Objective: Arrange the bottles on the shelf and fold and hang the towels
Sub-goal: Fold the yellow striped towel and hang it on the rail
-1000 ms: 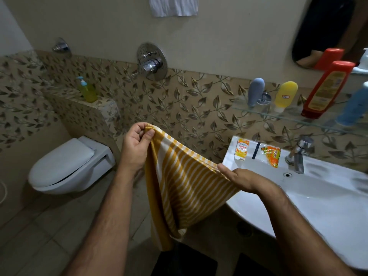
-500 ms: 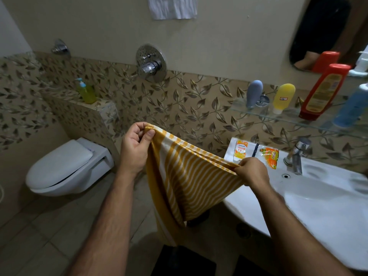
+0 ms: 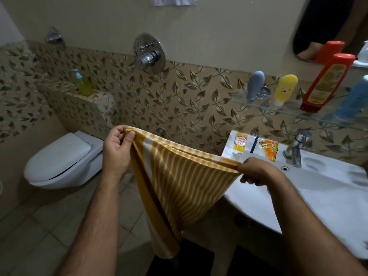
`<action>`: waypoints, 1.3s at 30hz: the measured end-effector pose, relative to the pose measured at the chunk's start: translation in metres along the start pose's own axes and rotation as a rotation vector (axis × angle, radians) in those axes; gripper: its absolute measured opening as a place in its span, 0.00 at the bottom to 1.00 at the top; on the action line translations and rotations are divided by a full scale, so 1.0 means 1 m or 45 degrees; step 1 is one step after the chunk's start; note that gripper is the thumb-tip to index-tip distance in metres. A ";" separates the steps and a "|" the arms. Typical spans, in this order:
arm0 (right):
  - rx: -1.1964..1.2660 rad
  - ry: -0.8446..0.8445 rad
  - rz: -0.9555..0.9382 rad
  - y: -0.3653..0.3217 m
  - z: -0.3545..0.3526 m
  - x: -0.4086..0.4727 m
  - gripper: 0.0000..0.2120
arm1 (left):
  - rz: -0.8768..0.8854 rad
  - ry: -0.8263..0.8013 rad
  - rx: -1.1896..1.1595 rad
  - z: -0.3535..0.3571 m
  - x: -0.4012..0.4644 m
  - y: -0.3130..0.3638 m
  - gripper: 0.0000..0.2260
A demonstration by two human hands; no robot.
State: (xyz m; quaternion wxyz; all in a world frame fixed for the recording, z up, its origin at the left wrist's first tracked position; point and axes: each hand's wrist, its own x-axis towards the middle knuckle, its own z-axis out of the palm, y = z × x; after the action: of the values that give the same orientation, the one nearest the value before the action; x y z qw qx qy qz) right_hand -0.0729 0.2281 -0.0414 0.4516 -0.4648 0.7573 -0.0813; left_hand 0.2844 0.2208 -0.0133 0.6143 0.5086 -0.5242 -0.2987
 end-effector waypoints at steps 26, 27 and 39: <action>0.750 -0.217 -0.435 -0.033 -0.009 -0.040 0.09 | -0.207 0.286 0.056 -0.036 -0.007 -0.047 0.05; 0.696 -0.208 -0.497 -0.031 -0.009 -0.039 0.11 | -0.204 0.289 0.053 -0.036 -0.005 -0.046 0.05; 0.407 0.299 -0.917 -0.034 -0.007 -0.042 0.08 | -0.182 0.277 0.027 -0.043 0.008 -0.035 0.10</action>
State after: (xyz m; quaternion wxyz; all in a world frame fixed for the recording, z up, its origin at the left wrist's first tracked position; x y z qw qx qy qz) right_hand -0.0507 0.2398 0.0067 0.3713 -0.6117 0.5705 -0.4031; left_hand 0.3332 0.2163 -0.0403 0.6393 0.5805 -0.4198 -0.2793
